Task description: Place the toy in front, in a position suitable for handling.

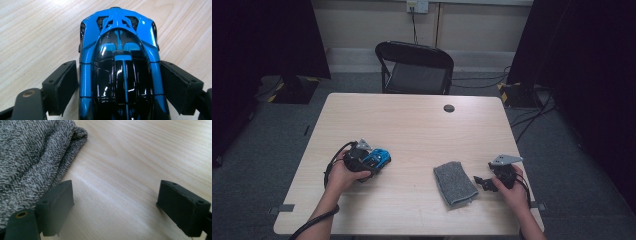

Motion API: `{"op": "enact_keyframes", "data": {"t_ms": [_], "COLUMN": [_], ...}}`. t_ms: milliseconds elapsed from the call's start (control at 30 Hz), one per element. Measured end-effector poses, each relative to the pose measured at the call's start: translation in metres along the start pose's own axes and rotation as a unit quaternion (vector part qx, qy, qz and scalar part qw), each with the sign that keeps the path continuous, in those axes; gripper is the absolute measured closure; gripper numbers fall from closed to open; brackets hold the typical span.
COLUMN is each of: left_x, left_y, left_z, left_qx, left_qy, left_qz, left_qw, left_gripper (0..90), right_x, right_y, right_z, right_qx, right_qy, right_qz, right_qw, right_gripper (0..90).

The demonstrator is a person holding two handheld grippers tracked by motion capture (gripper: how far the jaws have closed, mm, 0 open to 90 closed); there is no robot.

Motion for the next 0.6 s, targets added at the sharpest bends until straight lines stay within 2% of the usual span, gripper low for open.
{"op": "enact_keyframes", "data": {"t_ms": [133,233,600], "left_x": [0.0006,-0.0002,-0.0010], "left_y": [0.0005,0.0013,0.0010], "left_z": [-0.0001,-0.0010,-0.0036], "left_qx": [-0.004,0.001,-0.010], "left_qy": [0.003,-0.004,-0.003], "left_qz": [-0.004,-0.005,-0.007], "left_qw": [1.0000,1.0000,0.9999], "left_gripper": [18.3,25.2,26.1], "right_x": [0.0000,0.0000,0.0000], "right_y": [0.0000,0.0000,0.0001], "right_z": [0.0000,0.0000,-0.0001], "right_qx": [0.000,0.000,0.000], "right_qy": [0.000,0.000,0.000], "right_qz": [0.000,0.000,0.000], "right_qw": [1.0000,1.0000,1.0000], "right_gripper": [12.9,12.9,12.9]}}
Point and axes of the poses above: each handheld gripper's, and its own axes: y roughly backward along the jaws, x roughly out of its underside, z roughly to its left, the point moved 1 cm from there along -y, roughly forward along the jaws, and after that the axes turned 9 degrees about x, right-handed, at the moved point
